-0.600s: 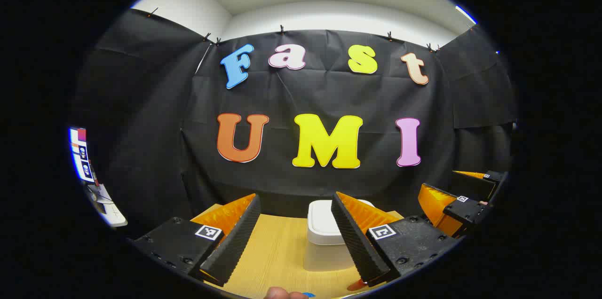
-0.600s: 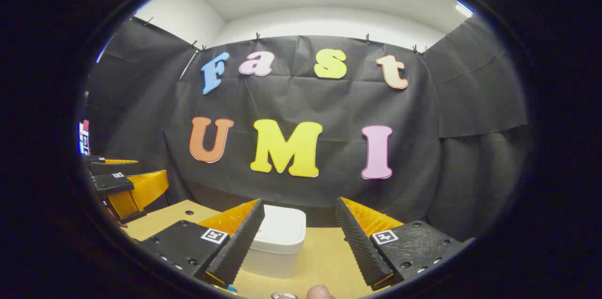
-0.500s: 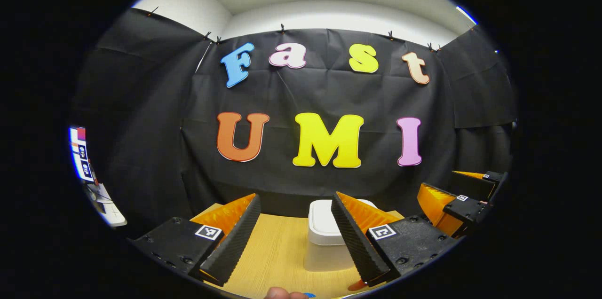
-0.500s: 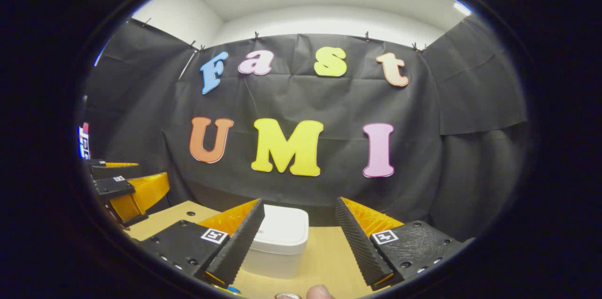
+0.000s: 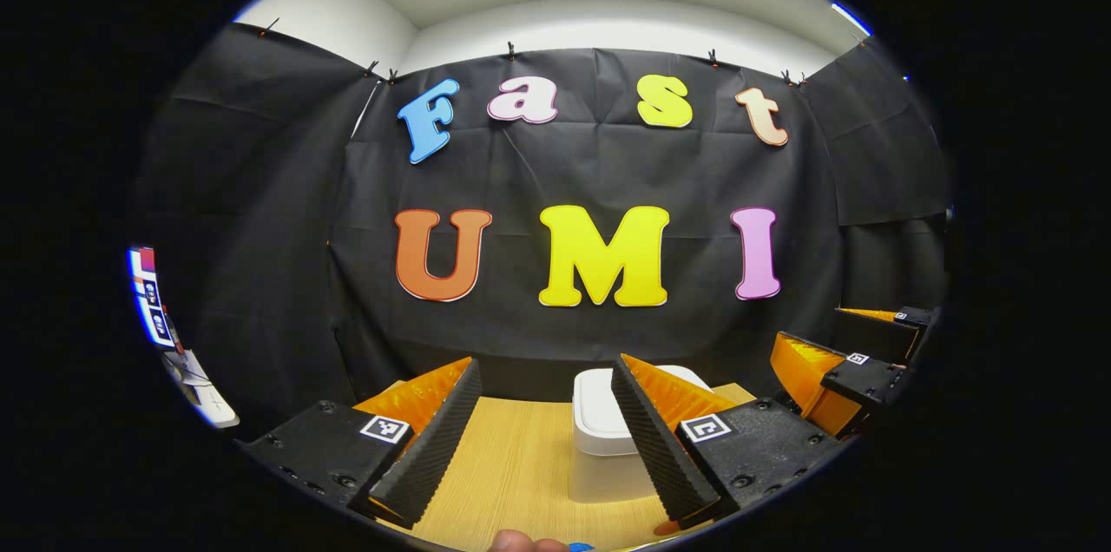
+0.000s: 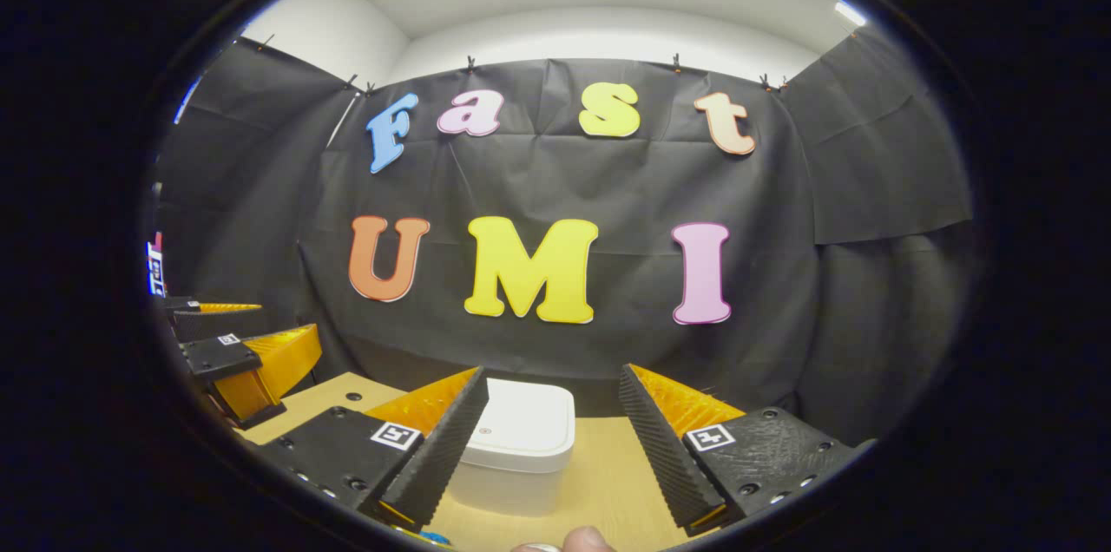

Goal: Press the lid of the desktop garbage bin to open it, pick up the crumpled paper on the desktop and throw it into the bin, then pick up the pop can on the desktop and drop it into the bin, and finally close the garbage bin lid.

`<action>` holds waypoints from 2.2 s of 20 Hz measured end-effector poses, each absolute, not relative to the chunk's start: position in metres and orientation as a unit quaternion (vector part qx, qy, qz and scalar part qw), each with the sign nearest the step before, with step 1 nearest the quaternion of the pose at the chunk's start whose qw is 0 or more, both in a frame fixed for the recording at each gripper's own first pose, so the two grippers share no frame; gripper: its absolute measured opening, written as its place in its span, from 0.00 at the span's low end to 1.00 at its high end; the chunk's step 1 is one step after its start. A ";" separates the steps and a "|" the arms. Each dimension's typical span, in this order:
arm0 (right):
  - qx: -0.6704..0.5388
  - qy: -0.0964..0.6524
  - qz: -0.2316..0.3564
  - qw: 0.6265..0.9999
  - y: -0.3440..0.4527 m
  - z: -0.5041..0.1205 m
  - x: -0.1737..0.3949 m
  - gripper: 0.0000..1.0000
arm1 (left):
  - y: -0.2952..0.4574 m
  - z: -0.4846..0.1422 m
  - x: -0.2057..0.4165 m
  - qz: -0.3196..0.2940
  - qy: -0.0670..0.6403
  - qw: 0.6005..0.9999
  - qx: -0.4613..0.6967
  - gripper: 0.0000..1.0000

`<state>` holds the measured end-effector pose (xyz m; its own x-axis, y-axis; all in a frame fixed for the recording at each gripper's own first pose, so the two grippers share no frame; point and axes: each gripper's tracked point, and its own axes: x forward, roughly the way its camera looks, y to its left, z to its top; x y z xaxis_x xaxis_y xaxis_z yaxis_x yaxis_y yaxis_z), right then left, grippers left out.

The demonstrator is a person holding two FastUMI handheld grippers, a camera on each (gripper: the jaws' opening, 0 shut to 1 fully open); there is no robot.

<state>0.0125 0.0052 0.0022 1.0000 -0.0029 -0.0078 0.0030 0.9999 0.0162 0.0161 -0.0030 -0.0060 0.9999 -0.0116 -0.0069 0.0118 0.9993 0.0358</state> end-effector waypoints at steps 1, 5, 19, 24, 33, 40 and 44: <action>0.006 0.002 -0.003 1.000 0.003 0.004 0.013 0.95 | -0.004 -0.007 0.017 -0.006 0.004 1.000 0.018 0.97; 0.007 0.007 -0.002 1.000 0.004 0.000 0.017 0.98 | -0.006 -0.008 0.019 -0.007 0.007 1.000 0.016 0.97; 0.010 0.076 0.037 0.996 0.013 -0.038 0.050 0.95 | -0.011 -0.011 0.018 -0.004 0.008 1.000 0.019 0.97; 0.005 0.100 0.071 0.992 0.029 -0.050 0.069 0.93 | -0.006 -0.011 0.017 0.006 0.005 1.000 0.026 0.97; -0.015 0.157 0.100 0.982 0.047 -0.086 0.105 0.33 | 0.006 -0.013 0.014 0.027 0.010 0.999 0.035 0.97; 0.007 0.223 0.144 0.964 0.061 -0.124 0.117 0.00 | 0.009 -0.015 0.017 0.033 0.010 0.999 0.038 0.97; -0.005 0.240 0.152 0.959 0.068 -0.139 0.122 0.00 | 0.011 -0.021 0.021 0.036 0.018 0.998 0.038 0.98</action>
